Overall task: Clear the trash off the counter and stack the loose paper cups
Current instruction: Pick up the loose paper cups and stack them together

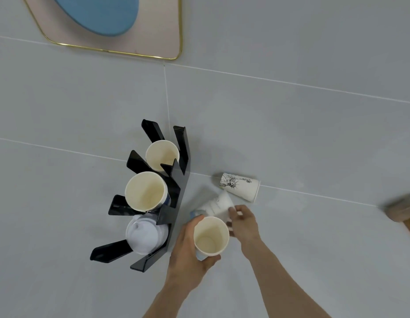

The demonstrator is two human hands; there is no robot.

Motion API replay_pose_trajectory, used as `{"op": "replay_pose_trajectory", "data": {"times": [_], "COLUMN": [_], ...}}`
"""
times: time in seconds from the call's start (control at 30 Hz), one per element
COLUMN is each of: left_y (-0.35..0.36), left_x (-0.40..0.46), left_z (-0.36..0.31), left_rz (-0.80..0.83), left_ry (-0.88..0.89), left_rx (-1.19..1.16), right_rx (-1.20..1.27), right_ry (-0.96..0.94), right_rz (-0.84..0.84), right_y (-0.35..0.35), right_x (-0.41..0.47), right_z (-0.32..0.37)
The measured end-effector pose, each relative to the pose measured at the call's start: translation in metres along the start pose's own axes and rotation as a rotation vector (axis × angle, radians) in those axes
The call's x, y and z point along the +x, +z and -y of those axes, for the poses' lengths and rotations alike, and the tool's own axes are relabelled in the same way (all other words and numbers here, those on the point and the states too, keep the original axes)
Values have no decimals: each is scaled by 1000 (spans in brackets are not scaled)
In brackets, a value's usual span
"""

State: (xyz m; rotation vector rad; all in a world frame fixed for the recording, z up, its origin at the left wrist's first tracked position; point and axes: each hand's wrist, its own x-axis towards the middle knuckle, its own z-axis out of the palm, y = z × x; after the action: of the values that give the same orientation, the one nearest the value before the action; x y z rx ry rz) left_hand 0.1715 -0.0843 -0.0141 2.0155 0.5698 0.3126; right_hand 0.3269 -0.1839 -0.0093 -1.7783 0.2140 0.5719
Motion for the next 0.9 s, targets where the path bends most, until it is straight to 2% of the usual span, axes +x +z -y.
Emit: {"op": "replay_pose_trajectory", "data": {"times": [0.1,0.2,0.33,0.47,0.57,0.7,0.8,0.9], "left_y": [0,2,5,8,6,5,7,9], "left_x": [2,3,7,12,14,12,10,10], "left_z": [-1,-1,-6,-9,-5,-3,-10,-20], "left_rz": [-4,-14,-32,-64,-72,-45,-20,-11], "left_ry": [5,5,-19,-69,-102,-87,-82,-48], "left_rx": [-10,-18,-38,-89,-97,-70,-90,-90], "right_rx": [122,119,-76,-414,-554,-622,-562,-490], "right_ry": [-174,-393,-688,-936,-958,-939,-755,-608], "right_rz": [-92,-137,-102,-77,-63,-11,151,142], "right_y": [-15,-32,-46,-49,-53,-54,-51,-46], "right_x": [-18,-42,-73,-78,-78,-83,-87,-81], "right_z": [30,63,75,47,26,14,9,0]}}
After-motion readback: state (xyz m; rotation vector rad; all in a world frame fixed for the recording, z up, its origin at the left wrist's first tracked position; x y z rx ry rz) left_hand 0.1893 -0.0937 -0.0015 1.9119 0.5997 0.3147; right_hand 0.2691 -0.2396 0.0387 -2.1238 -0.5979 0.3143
